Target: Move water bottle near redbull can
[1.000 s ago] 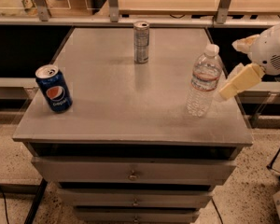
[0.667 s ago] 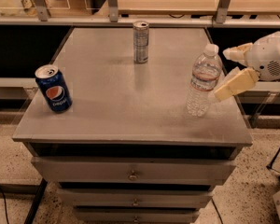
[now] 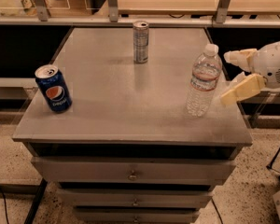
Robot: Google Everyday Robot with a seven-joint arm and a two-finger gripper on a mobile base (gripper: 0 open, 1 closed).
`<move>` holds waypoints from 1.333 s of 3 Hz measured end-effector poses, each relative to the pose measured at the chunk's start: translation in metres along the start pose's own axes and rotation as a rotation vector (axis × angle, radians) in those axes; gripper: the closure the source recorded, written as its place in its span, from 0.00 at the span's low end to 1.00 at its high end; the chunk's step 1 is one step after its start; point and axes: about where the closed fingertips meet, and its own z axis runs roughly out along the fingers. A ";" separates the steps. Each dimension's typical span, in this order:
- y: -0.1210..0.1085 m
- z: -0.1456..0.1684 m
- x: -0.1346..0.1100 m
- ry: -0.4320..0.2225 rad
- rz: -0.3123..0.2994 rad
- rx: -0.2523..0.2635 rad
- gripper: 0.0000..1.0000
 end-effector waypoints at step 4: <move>0.009 0.019 -0.047 -0.135 -0.212 0.120 0.18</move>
Offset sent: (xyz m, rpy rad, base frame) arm -0.0048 0.0133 0.0320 0.1567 -0.2529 -0.0084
